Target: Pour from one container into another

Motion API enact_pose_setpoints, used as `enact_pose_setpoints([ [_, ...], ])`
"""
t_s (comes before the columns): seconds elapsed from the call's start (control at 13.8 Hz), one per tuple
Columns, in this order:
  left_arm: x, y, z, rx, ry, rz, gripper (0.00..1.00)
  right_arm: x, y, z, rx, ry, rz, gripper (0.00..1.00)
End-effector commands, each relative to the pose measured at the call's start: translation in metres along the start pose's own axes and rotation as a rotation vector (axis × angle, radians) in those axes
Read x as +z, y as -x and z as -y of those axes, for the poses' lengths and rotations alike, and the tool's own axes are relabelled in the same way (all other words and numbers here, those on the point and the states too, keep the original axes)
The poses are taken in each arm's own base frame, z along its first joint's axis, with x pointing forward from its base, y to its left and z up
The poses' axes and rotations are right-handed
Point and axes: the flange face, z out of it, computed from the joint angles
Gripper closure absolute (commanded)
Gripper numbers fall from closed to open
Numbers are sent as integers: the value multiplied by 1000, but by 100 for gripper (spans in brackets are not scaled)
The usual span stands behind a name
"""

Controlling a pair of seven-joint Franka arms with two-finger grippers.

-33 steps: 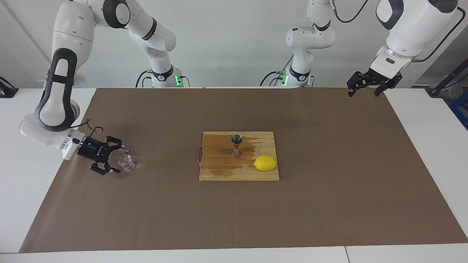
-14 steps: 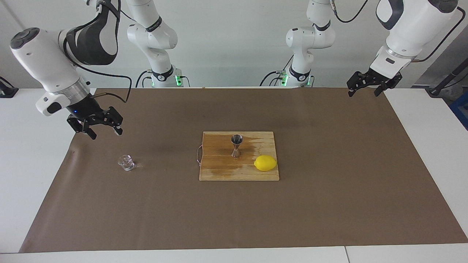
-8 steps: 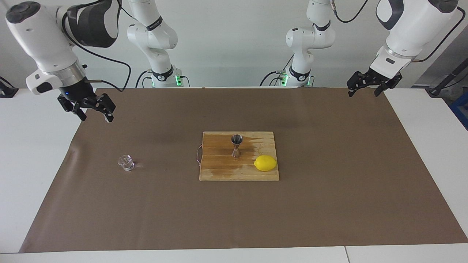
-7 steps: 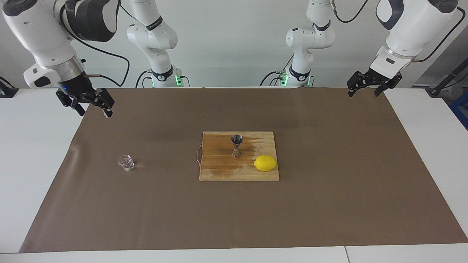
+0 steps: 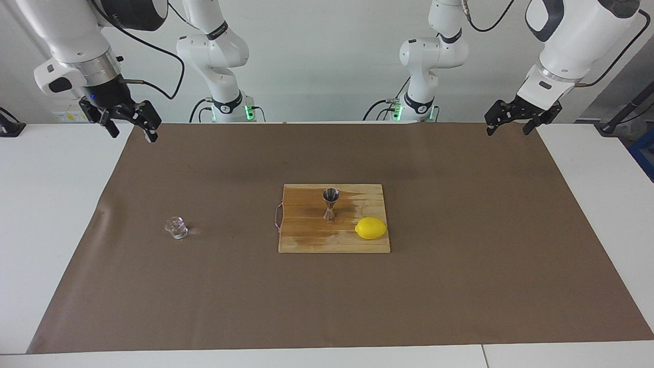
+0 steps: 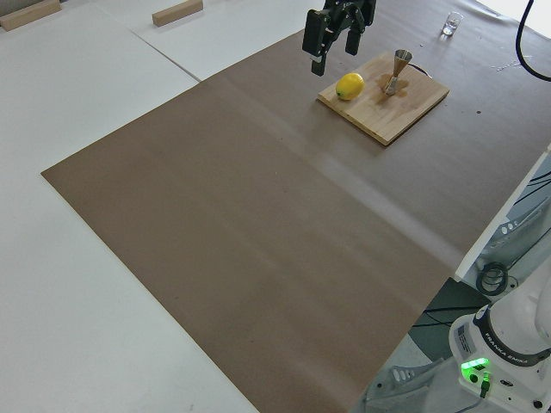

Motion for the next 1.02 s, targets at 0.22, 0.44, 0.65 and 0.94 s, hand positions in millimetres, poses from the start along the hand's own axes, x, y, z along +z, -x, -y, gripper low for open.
enact_pose_setpoints([
  [0.22, -3, 5, 3, 11, -18, -2, 0, -9, 0, -2, -41, 41, 12, 0],
  [0.44, -3, 5, 3, 11, -18, -2, 0, -17, 0, 2, -24, -48, 34, 0],
  [0.65, -3, 5, 3, 11, -20, -2, 0, -15, 1, 17, -60, -28, 31, 0],
  [0.94, -3, 5, 3, 11, -18, -2, 0, -7, 8, 13, -48, -27, 50, 0],
])
